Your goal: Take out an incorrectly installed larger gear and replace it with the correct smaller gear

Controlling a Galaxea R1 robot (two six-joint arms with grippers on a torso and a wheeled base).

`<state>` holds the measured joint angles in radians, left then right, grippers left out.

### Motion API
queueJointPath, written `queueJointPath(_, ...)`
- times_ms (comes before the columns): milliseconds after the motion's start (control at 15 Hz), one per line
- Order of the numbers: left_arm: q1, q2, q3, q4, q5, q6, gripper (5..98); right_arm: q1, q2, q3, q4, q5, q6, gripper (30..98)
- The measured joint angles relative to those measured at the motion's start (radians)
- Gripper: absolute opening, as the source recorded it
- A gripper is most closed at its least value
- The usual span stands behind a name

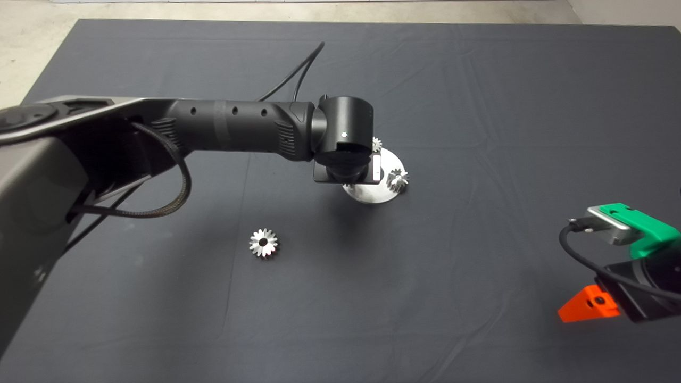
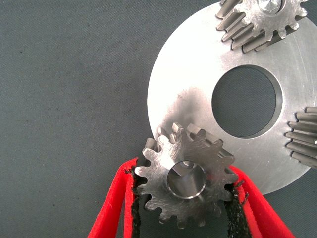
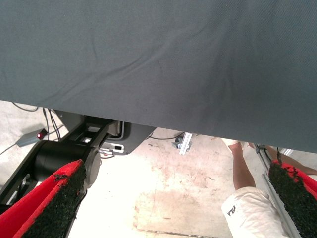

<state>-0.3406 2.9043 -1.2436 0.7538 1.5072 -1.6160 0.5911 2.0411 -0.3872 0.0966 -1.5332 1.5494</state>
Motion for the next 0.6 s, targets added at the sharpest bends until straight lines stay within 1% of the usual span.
queueJointPath(267, 0.000, 0.002, 0.000, 0.003, 0.000, 0.001, 32.9, 0.000, 0.000, 0.000, 0.000, 0.000, 0.000, 97.6)
queueJointPath(400, 0.001, 0.002, -0.013, 0.005, 0.000, 0.002, 32.9, 0.000, 0.000, 0.000, 0.000, 0.000, 0.000, 97.6)
queueJointPath(600, 0.008, 0.007, -0.016, 0.007, 0.000, 0.002, 32.9, 0.000, 0.000, 0.000, 0.000, 0.000, 0.000, 97.6)
